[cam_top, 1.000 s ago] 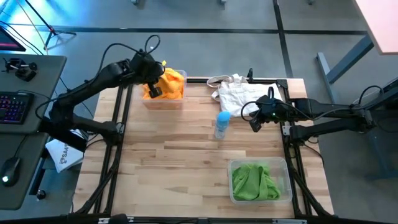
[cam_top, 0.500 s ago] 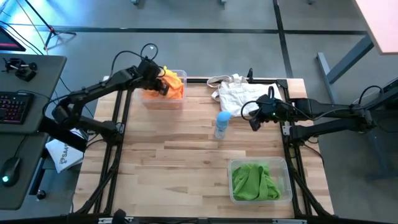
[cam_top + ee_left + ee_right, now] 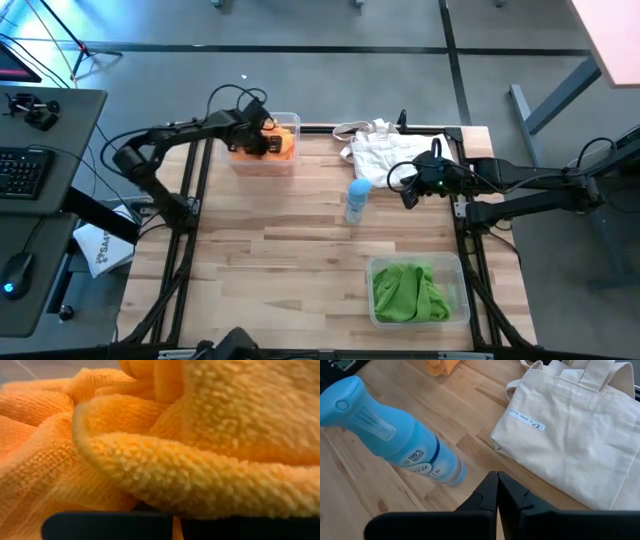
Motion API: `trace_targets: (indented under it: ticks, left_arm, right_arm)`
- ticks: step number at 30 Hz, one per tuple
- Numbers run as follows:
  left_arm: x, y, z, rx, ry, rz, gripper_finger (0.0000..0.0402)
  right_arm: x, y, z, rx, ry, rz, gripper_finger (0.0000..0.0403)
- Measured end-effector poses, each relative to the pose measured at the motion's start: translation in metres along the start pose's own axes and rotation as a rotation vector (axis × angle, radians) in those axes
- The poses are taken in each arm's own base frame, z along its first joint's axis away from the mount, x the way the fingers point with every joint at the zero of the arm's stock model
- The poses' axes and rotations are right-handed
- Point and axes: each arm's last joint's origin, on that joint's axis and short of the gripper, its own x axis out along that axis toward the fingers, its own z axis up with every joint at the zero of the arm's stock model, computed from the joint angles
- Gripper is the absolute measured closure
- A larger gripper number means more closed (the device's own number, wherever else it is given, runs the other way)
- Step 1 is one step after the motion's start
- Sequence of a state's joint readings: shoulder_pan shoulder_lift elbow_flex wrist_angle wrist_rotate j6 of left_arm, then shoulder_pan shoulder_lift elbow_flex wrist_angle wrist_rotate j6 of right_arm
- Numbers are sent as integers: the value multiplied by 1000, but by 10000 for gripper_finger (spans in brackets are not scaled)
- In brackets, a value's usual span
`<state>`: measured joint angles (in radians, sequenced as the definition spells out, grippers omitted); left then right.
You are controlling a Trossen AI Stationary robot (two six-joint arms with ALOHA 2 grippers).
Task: Sort microfiber towel by color & place in baskets
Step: Put the yellow microfiber towel into the top transparent bin
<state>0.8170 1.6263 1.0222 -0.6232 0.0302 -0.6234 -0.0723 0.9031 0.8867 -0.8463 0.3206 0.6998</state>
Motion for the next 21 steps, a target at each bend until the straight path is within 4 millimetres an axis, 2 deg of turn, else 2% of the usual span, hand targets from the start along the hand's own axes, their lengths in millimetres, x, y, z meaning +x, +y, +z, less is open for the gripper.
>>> trace_targets:
  ticks: [7, 11, 21]
  left_arm:
    - [17, 4, 3, -37, 43, 16, 401]
    - [20, 2, 5, -19, 25, 2, 395]
    - [19, -1, 8, 18, 3, -49, 328]
  right_arm:
    - [0, 0, 0, 10, -3, -3, 403]
    - [0, 0, 0, 10, -4, -4, 403]
    - [0, 0, 0, 8, -5, -6, 403]
